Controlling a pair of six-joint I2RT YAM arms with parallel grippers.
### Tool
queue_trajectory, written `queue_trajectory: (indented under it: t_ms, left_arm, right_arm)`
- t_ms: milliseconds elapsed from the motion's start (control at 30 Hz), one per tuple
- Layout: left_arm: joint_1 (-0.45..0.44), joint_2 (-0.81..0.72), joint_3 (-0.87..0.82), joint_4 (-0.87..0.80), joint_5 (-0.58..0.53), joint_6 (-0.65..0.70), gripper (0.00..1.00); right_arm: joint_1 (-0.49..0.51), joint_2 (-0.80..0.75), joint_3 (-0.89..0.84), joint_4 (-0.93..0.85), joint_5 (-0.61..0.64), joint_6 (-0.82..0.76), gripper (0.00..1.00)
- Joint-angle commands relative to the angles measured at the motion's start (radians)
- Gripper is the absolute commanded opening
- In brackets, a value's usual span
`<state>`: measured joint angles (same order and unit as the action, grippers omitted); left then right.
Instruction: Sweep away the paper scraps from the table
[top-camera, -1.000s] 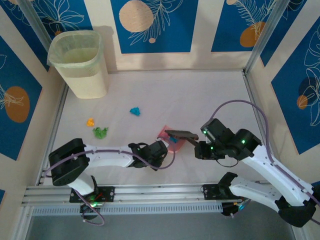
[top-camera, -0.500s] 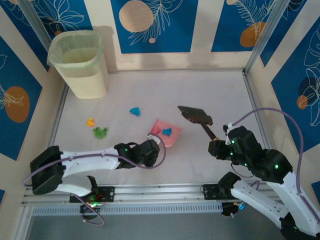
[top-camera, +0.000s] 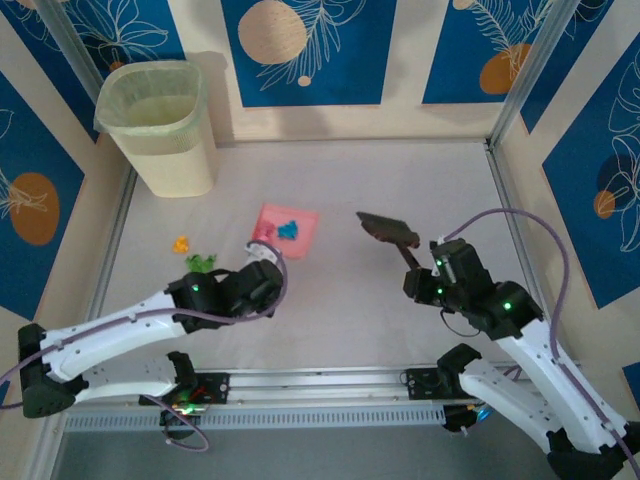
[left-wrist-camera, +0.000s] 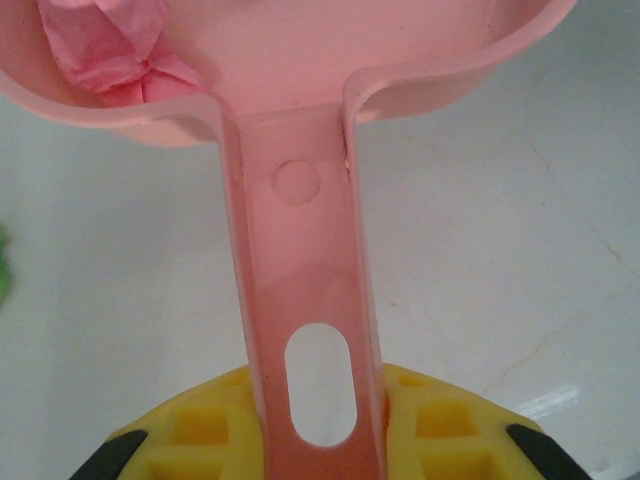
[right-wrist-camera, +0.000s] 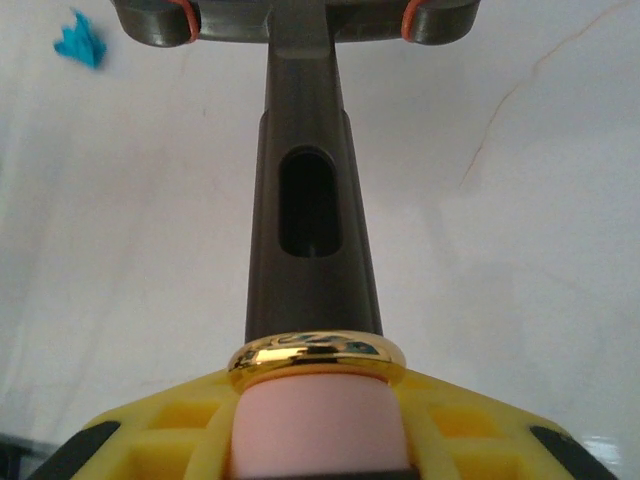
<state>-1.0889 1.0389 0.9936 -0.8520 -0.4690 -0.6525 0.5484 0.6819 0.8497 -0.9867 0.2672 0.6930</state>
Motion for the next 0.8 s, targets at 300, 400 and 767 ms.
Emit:
queue_trajectory:
  t_ms: [300,400,767]
  left_arm:
    - [0.375,0.137,0.428,-0.219,0.150,0.185,0.00]
    - [0.436,0.222,0.571,-0.246,0.195,0.207,0.00]
    - [0.709,0.592,1.147,-0.353,0.395,0.209,0.00]
  right_arm:
    - [0.111,0.056,-0.122,0.200,-0.090,-0.001,0.00]
    - [0.158,0.050,-0.161,0.260,-0.037,-0.001,0.00]
    - [0.221,0.027,-0.339,0.493,0.035,-0.043,0.00]
